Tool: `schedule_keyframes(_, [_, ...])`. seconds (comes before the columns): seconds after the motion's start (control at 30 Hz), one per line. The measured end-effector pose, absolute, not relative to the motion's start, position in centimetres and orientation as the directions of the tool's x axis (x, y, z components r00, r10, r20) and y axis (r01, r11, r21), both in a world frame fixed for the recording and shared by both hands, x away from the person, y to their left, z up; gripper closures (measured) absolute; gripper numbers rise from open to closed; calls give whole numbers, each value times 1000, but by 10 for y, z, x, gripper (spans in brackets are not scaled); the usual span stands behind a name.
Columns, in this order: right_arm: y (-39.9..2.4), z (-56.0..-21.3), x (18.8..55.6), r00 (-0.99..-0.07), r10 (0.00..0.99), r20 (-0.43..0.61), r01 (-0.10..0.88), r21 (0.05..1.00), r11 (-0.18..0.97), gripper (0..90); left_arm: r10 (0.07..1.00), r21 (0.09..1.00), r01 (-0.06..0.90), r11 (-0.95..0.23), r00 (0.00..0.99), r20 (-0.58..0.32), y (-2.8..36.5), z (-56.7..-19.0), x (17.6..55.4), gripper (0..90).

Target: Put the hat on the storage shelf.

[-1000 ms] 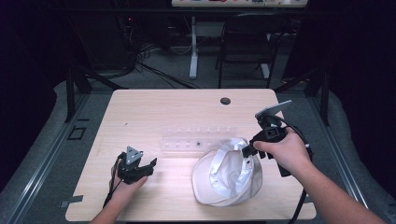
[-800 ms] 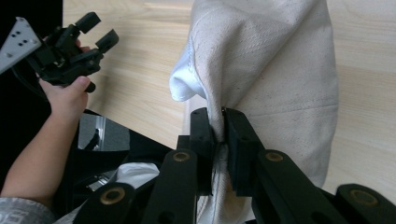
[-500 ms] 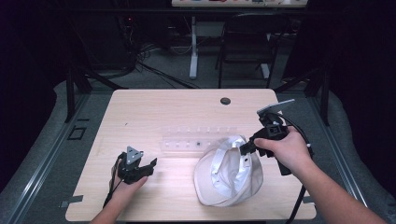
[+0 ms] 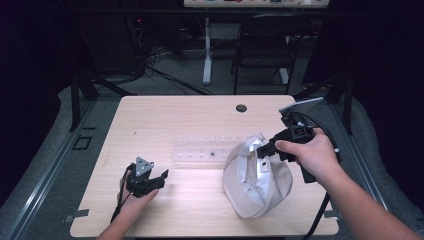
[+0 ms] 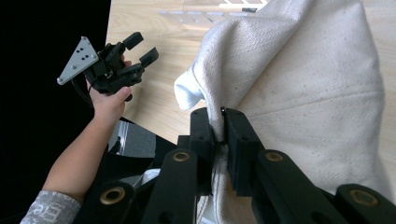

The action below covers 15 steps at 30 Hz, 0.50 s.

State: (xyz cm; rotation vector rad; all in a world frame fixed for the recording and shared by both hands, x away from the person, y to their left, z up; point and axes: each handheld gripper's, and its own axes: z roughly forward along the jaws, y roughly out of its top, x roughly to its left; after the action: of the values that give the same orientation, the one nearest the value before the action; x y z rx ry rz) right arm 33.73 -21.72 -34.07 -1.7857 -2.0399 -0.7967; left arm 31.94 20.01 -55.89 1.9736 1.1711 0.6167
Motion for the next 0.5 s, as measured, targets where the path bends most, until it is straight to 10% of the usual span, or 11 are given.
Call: schedule_keyframes(0.5, [-228,-329,340,-175,782,598,973,228,44,825,884,795,525,-303,467,29,199,-559,319,363])
